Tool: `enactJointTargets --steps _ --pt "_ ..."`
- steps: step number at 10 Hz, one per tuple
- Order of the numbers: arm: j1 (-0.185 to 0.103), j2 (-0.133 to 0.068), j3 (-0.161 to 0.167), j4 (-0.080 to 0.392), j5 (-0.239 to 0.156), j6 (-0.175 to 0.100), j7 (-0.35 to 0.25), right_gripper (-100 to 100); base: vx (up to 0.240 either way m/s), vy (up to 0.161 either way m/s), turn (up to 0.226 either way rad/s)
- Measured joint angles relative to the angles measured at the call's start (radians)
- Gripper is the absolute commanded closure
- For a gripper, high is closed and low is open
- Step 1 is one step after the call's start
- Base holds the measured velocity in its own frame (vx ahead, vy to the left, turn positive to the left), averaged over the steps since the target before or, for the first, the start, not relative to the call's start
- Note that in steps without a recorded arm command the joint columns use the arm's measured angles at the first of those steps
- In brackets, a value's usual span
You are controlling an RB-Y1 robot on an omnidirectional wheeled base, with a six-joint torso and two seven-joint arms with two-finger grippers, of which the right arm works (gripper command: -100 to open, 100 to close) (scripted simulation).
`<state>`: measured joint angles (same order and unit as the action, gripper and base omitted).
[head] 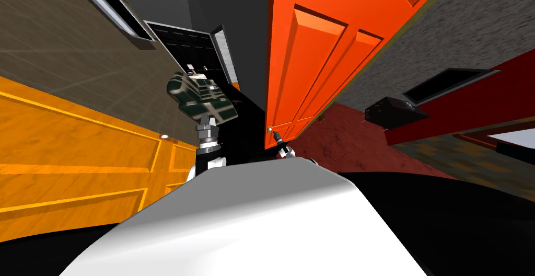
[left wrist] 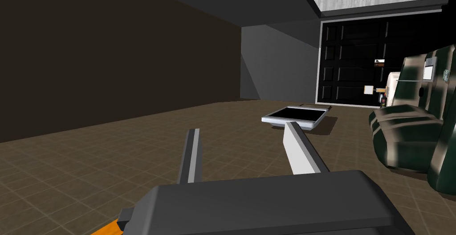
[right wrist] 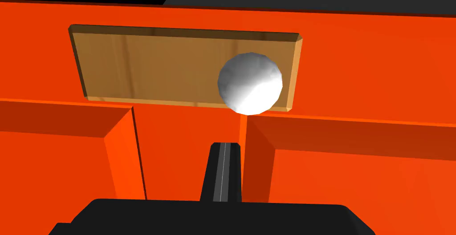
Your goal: Push the door open
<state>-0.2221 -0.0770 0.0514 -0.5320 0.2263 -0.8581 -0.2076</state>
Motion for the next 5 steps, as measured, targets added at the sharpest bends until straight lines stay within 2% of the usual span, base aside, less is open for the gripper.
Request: enactJointTargets --steps 4,5 --pt "-0.002 0.008 0.000 -0.001 -0.004 0.004 -0.010 -100 -0.237 -0.010 -0.044" --pt "0.002 0.012 0.002 -0.012 -0.004 0.009 -0.015 -100 -0.112 0.006 -0.012"
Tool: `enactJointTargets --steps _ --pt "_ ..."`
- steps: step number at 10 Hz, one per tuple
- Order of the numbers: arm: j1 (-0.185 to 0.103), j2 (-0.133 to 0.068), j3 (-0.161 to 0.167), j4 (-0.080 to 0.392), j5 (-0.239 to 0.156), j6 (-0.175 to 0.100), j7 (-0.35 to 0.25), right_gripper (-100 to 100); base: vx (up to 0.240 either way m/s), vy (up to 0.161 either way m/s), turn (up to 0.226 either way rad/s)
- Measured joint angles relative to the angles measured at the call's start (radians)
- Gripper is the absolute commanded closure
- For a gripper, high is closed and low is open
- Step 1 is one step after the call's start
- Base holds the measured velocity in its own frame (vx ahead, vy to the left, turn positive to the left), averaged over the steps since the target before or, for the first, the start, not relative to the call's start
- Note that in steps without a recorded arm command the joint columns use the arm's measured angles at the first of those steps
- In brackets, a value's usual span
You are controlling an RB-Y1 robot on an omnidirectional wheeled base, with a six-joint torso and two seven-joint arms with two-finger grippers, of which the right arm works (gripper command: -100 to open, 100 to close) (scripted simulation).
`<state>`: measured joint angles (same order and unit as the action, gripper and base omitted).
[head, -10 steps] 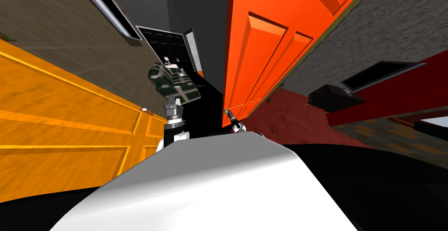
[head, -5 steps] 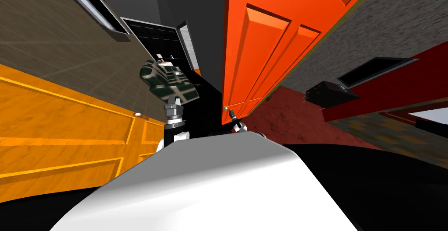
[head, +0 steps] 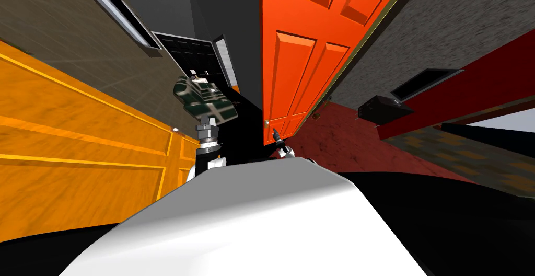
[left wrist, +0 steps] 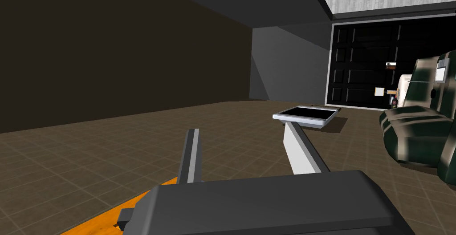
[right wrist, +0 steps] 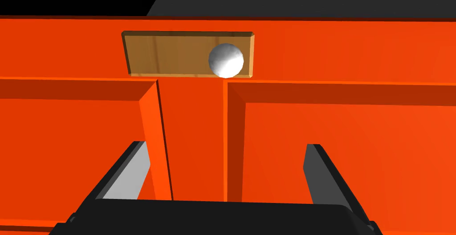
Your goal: Push the door open
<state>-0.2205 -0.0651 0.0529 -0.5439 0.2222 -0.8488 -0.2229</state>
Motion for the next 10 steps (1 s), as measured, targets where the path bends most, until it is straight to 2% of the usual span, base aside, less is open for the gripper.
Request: enactJointTargets --steps 6,10 --pt "0.004 -0.005 -0.009 0.003 -0.004 -0.009 0.009 -100 0.167 0.050 0.023" --pt "0.007 0.004 -0.018 0.009 -0.009 -0.021 0.021 -100 0.208 0.050 0.024"
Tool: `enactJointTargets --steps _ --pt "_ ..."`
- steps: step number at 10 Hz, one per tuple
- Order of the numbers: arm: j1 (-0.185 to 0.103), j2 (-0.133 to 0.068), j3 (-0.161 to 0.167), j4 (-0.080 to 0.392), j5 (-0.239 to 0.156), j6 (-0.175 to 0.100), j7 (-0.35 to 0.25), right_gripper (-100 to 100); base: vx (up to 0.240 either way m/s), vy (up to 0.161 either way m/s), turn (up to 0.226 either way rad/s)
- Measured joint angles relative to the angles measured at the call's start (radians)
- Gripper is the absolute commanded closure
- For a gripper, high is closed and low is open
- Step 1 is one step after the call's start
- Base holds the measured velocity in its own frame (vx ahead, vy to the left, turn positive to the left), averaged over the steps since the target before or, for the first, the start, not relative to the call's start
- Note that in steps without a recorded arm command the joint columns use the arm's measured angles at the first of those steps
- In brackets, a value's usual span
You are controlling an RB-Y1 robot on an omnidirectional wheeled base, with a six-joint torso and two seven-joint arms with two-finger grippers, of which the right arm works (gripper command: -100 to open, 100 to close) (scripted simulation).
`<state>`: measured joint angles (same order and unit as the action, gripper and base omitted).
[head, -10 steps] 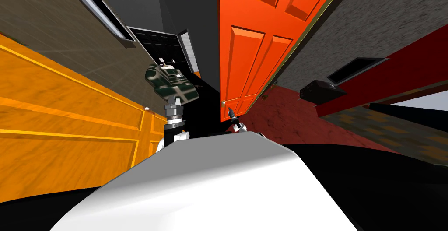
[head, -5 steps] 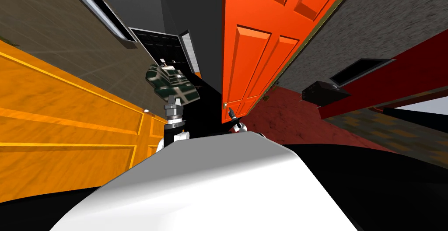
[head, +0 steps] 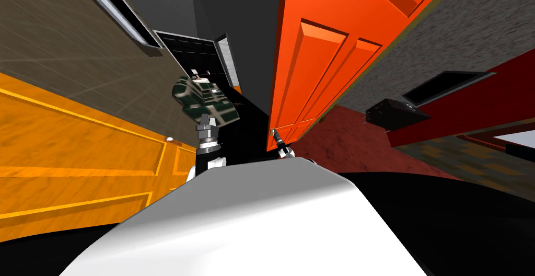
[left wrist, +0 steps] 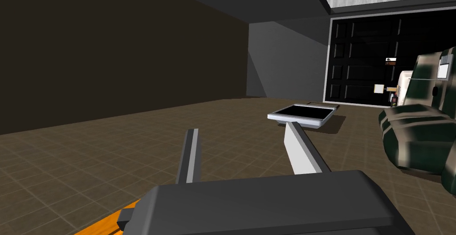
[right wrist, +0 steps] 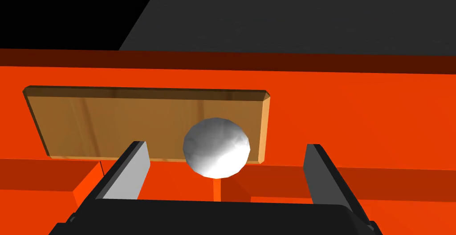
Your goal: Push the door open
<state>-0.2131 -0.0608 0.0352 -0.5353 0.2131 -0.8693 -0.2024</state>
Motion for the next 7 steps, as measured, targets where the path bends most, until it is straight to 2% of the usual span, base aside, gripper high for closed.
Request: enactJointTargets --steps 1,2,7 --pt "0.001 0.004 -0.002 0.002 -0.001 -0.004 0.003 -100 0.064 0.020 -0.011" --pt "0.001 0.005 -0.002 0.002 -0.001 -0.006 0.003 100 -0.013 -0.002 0.009" --pt "0.001 0.004 -0.001 0.003 0.000 -0.002 0.004 100 -0.010 -0.004 0.002"
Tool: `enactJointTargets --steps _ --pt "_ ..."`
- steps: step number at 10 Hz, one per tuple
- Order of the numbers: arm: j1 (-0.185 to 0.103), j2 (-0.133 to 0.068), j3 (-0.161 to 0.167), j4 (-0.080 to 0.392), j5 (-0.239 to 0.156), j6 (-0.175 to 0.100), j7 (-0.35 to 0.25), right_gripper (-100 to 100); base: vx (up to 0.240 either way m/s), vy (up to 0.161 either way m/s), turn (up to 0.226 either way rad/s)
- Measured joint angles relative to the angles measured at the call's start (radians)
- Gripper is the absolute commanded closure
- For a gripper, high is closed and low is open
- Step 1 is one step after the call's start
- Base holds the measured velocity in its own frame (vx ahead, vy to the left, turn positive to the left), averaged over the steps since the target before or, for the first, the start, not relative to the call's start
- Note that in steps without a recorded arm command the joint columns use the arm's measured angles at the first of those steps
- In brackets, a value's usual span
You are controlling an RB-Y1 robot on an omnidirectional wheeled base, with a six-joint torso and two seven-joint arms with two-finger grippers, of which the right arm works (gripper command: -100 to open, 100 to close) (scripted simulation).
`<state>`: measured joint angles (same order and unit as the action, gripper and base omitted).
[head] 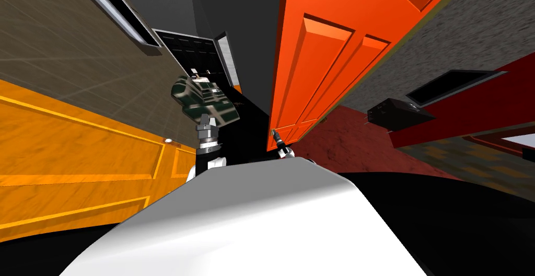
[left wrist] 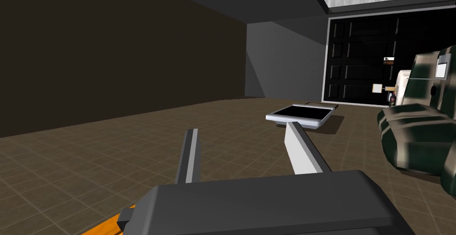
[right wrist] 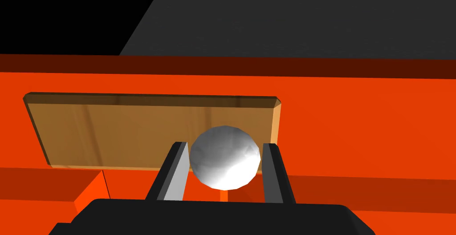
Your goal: Push the door open
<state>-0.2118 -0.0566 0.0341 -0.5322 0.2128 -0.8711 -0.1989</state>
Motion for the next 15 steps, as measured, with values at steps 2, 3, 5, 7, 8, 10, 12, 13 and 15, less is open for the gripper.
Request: enactJointTargets --steps 2,3,5,7,8,10,12,13,15 --pt "-0.002 0.000 -0.006 0.016 -0.004 -0.003 0.005 100 0.126 0.065 -0.035" --pt "-0.001 -0.001 -0.011 0.025 -0.008 -0.005 0.010 100 0.172 0.057 -0.026" --pt "0.016 -0.005 -0.017 -0.007 -0.013 0.013 0.011 100 0.177 0.072 -0.027" --pt "0.016 -0.009 -0.026 -0.027 -0.021 0.026 0.014 100 0.143 0.075 -0.028" --pt "0.012 -0.014 -0.035 -0.012 -0.027 0.014 0.017 100 0.198 0.106 -0.057" --pt "0.015 -0.018 -0.055 -0.015 -0.041 0.021 0.028 100 0.186 0.096 -0.064" --pt "0.007 -0.021 -0.074 -0.004 -0.054 0.018 0.040 100 0.144 0.068 -0.056" --pt "-0.009 -0.026 -0.089 0.018 -0.065 0.014 0.046 100 0.193 0.085 -0.126" --pt "-0.006 -0.043 -0.117 0.024 -0.084 0.009 0.053 -100 0.082 0.049 -0.122"
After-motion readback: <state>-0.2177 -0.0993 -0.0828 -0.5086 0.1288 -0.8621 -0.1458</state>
